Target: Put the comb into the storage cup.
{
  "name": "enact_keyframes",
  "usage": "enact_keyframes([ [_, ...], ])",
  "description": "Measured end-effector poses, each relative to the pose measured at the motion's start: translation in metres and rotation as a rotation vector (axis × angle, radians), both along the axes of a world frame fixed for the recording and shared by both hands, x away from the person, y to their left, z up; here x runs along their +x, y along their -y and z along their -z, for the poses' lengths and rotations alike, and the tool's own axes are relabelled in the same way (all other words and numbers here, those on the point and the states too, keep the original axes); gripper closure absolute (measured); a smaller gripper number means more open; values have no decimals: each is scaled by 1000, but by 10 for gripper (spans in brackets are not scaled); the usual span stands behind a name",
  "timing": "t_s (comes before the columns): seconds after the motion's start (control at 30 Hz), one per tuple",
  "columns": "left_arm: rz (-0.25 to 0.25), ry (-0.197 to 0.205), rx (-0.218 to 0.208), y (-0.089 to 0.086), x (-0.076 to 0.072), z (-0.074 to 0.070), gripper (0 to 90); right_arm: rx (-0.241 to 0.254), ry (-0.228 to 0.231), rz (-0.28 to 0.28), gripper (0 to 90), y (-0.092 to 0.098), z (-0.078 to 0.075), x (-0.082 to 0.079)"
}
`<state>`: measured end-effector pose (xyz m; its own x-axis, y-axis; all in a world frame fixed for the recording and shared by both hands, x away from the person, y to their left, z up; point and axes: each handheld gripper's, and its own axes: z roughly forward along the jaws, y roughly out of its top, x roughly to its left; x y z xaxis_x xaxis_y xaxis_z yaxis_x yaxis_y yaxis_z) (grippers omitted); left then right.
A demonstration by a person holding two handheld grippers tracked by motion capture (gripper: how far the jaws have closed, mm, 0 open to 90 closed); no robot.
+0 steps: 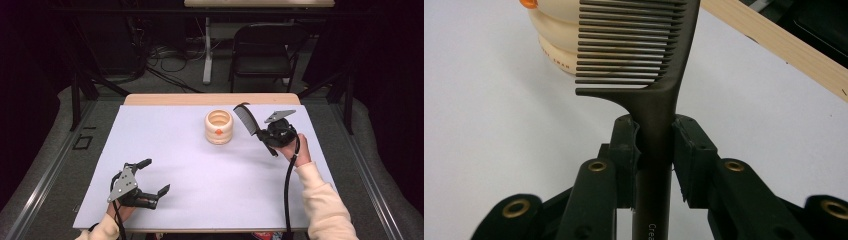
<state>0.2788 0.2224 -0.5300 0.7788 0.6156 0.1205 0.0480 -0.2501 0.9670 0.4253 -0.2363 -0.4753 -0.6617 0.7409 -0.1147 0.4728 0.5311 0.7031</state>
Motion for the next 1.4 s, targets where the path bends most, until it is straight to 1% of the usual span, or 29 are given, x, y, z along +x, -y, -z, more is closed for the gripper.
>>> enact_keyframes([
  [0.17,-4,2,2,0,-1,0,1,14,5,-3,723,-2,0,0],
  [0.33,-3,-1,0,0,1,0,1,8,14,-12,723,-7,0,0],
  [0.57,-5,0,0,0,1,0,1,14,27,-20,723,-12,-2,0],
  [0.6,-6,-1,-1,0,1,0,1,17,23,-18,723,-12,-3,0],
  [0.83,-2,3,3,0,0,0,1,42,47,-17,723,-13,-10,1],
  [1.13,-3,2,-1,0,0,0,1,53,58,-15,723,-17,-16,3],
  [1.4,-1,3,0,0,0,0,1,67,78,-18,722,-21,-22,5],
])
